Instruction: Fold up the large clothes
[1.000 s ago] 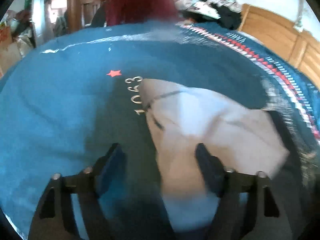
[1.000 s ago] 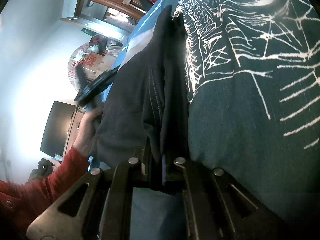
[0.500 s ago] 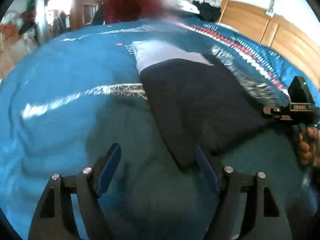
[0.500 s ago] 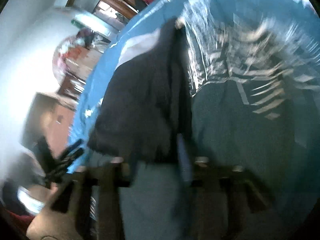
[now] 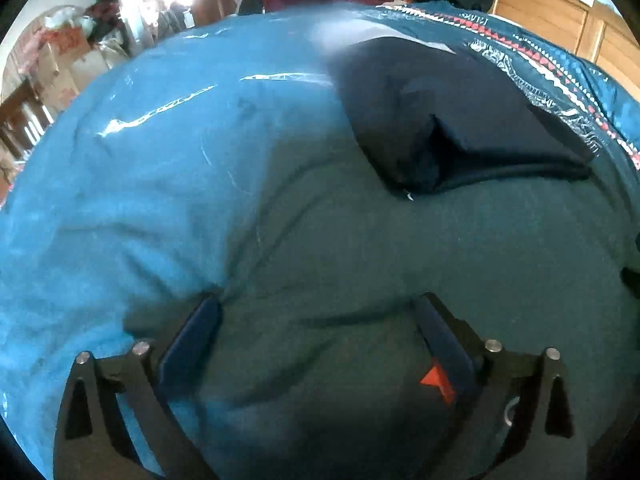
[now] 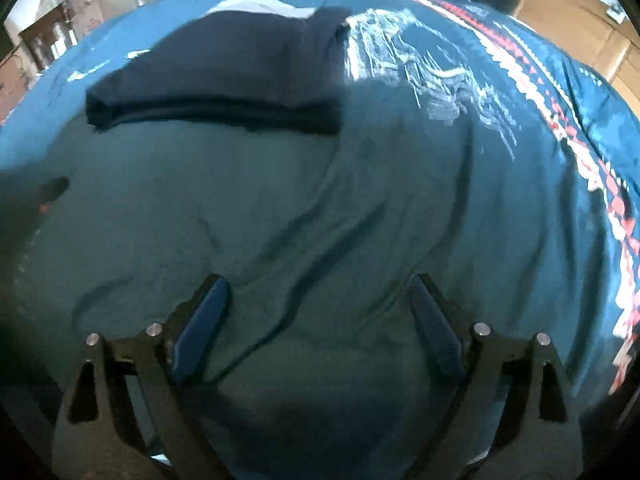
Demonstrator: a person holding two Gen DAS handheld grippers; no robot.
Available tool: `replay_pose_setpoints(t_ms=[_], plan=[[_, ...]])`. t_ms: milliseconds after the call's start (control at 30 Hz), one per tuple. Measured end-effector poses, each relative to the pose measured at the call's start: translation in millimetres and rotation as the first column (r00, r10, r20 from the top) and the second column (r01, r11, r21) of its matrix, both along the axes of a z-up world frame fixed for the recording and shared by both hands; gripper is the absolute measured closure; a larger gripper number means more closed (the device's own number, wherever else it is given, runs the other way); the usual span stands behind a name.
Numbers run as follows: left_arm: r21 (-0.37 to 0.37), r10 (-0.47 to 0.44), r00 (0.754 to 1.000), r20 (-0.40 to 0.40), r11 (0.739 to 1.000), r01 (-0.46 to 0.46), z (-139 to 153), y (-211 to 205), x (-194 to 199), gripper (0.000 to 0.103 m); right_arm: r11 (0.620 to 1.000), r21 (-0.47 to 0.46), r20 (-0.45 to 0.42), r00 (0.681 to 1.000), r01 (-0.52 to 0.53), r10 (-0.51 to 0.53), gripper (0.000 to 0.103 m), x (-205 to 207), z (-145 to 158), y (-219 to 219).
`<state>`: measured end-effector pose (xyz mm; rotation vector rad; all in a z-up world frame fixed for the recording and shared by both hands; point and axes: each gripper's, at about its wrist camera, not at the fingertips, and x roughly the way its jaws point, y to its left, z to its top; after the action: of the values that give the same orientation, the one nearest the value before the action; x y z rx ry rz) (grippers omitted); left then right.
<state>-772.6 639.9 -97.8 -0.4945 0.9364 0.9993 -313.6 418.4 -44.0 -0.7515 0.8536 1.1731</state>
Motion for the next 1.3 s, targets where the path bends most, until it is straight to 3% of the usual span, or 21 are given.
replay_pose_setpoints(t_ms=[67, 400, 1300], plan=[[-0.004, 0.002, 1.0, -0.007, 1.0, -0.003, -1.6, -0.7, 1.1, 0.0, 0.999, 0.013, -0.004, 0.999, 0.039, -0.039, 0.0, 7.2, -4.3, -0.9], [-0.01, 0.016, 0.998, -0.057, 1.0, -0.017, -5.8, 5.6, 8.1, 0.0, 0.998, 0.026, -0.087, 0.995, 0.05, -0.047, 0.0, 18.7, -9.1, 0.3], [0.035, 0.037, 0.998, -0.05, 0.999, -0.035, -7.3, 8.9, 12.7, 0.0, 0.998, 0.043, -0.11, 0.993, 0.038, -0.033, 0.0, 19.9, -12.4, 2.6]])
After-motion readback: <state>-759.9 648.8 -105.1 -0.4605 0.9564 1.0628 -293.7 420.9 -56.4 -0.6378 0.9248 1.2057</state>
